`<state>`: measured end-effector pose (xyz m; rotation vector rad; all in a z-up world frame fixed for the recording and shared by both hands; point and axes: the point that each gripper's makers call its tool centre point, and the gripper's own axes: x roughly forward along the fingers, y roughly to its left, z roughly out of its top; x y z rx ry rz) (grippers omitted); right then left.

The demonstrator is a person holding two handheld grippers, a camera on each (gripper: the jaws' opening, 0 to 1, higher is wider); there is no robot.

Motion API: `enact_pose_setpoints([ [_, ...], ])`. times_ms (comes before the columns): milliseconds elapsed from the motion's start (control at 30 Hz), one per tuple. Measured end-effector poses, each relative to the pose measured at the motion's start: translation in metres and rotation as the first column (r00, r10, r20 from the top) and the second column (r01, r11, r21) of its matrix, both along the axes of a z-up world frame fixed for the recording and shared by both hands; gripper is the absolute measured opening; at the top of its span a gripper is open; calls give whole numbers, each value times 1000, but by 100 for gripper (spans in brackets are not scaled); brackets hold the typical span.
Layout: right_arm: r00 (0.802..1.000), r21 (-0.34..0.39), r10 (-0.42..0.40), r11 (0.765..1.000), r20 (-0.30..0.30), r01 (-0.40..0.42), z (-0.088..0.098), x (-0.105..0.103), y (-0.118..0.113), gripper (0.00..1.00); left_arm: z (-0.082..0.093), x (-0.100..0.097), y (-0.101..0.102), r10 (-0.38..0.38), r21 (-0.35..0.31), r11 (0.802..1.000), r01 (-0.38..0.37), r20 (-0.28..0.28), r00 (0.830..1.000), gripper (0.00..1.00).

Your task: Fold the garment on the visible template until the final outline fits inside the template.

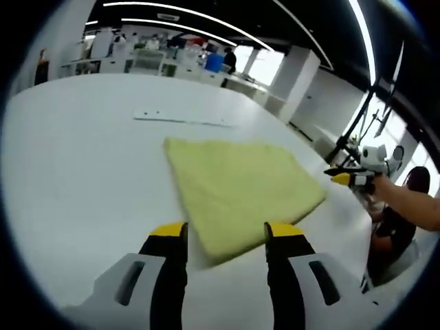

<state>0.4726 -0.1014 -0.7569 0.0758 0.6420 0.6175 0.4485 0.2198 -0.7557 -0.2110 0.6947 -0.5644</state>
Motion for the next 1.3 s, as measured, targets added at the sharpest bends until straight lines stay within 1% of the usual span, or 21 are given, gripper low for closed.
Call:
enact_pose_setpoints([
  [133,999,-2,-13,1000,-30,13,-12,-8,-5,31,-9,-4,5,21,-8,1000,-21,-18,1000,37],
  [267,999,-10,-19,1000,-51,18,-21,-13,-8,26,-18,-8,6,28,-14,999,-29,-39,999,34],
  [533,997,-1,-22,1000,-73,22,-27,-16,-7,19,-25,-11,3,28,-30,999,-30,-62,998,20],
  [667,997,1,-24,1000,-75,24,-29,-17,-7,16,-25,-9,4,34,-28,999,-36,-56,998,16],
  [733,996,0,-15,1000,-85,15,-31,-18,-5,13,-26,-10,3,28,-35,999,-30,-63,998,11],
  [800,996,-7,-7,1000,-87,6,-33,-19,-5,10,-28,-11,3,29,-32,999,-31,-66,997,9],
  [933,996,6,8,1000,-92,-8,-34,-19,-1,3,-30,-12,2,28,-36,999,-31,-71,997,4],
  [1067,997,-2,15,1000,-82,-15,-34,-19,-1,0,-31,-14,2,24,-35,999,-26,-68,997,3],
  [1167,997,-4,16,1000,-76,-17,-34,-21,-2,0,-31,-18,2,24,-36,999,-27,-69,997,2],
  [1300,997,-6,22,1000,-77,-23,-34,-27,-3,0,-31,-28,0,15,-37,999,-17,-71,997,2],
])
